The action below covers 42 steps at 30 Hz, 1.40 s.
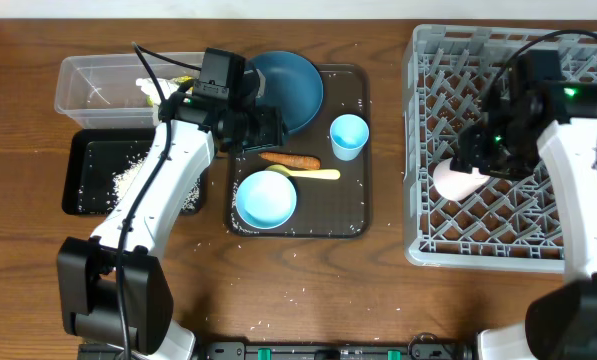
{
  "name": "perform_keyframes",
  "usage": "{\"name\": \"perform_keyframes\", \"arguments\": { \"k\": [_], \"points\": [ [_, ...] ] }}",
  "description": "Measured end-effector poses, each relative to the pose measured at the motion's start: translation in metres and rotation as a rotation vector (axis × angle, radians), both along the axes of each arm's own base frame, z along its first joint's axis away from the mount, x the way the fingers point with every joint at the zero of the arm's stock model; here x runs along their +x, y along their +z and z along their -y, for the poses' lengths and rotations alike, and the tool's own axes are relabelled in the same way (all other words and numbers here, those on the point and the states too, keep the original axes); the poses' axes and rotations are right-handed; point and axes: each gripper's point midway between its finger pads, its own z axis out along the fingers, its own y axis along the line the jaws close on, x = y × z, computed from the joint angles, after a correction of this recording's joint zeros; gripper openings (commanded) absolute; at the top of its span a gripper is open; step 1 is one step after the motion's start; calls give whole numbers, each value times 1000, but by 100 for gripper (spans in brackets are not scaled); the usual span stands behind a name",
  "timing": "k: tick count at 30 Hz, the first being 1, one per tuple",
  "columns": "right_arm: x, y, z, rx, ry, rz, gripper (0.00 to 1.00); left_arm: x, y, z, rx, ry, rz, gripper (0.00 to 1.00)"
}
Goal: Sort waste into correct bins and load items into the dishwasher rack
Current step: 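Place the pink cup upside down in the dish rack with right gripper, then grasp the light-blue cup with left gripper and pass to right gripper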
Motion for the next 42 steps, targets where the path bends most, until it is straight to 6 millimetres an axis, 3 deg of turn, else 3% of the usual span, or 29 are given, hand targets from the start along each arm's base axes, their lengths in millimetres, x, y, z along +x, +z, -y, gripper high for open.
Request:
{"name": "perform_keyframes", "arguments": {
  "k": [8,11,14,17,23,28,31,36,39,42],
  "points": [
    [7,-23,-4,-5,29,-57,57,0,-1,0,14,0,3,64],
    [8,-30,-4,-10,30,-78,68,-2,-1,5,17,-12,5,64],
    [10,-33,-5,-13,42,-82,86,-4,0,13,21,-41,18,64],
    [9,-34,-8,-19,61,-81,94,-4,1,22,19,-65,33,64],
    [8,-33,-13,-12,72,-85,97,4,10,39,2,-105,106,65],
    [8,-30,-14,-11,73,-78,98,21,17,66,-14,-142,221,69],
    [9,-20,-14,-12,72,-43,99,27,6,87,-8,-164,246,70],
    [6,8,-12,-11,68,48,99,24,-35,118,36,-201,212,70],
    [5,22,-11,-12,66,93,99,20,-55,123,77,-196,181,68],
    [3,30,-8,-12,58,117,98,21,-61,121,97,-175,173,58]
  ]
}}
